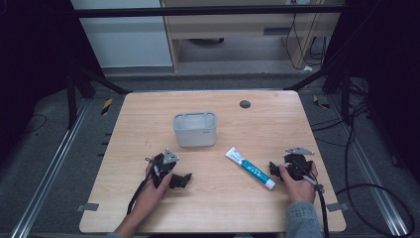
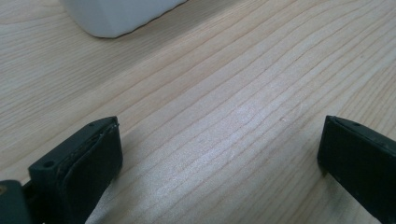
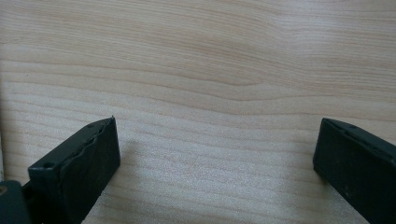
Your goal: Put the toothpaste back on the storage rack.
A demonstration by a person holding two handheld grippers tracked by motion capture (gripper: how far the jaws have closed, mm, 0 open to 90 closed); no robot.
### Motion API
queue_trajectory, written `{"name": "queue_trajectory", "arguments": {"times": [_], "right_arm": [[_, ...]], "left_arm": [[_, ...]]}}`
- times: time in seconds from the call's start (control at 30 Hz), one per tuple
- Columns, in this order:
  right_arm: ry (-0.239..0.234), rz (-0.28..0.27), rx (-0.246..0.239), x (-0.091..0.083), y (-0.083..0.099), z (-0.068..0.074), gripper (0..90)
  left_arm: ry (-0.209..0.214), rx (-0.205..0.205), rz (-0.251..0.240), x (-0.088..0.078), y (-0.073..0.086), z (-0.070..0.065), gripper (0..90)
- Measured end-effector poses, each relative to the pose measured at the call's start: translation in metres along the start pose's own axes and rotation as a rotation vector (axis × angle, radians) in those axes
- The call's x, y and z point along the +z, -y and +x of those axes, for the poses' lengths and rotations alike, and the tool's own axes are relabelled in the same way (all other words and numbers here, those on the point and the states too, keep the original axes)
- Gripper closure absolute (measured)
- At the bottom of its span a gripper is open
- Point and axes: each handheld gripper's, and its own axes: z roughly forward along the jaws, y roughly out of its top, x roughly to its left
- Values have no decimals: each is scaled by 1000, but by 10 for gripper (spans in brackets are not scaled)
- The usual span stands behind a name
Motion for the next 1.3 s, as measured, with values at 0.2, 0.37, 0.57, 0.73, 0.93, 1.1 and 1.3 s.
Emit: {"name": "queue_trajectory", "arguments": {"times": [0.2, 0.37, 0.57, 0.73, 0.93, 1.1, 1.3], "right_arm": [[-3, 0, -4, 0, 0, 0, 10], [0, -1, -4, -2, 1, -1, 62], [-25, 18, -64, -23, -6, 3, 132], [-48, 40, -116, -42, -18, 13, 229], [-81, 70, -213, -61, -38, 33, 289], [-125, 115, -260, -68, -54, 48, 328], [-168, 180, -318, -62, -64, 65, 306]], "left_arm": [[0, 3, 1, 0, 0, 0, 0], [1, 1, 0, 0, 0, 0, 0], [3, 1, 0, 0, 0, 0, 0], [4, 3, 0, 0, 0, 0, 0], [6, 5, 1, 0, 0, 1, 0], [5, 8, 1, 0, -1, 1, 0], [6, 8, 0, 1, -1, 1, 0]]}}
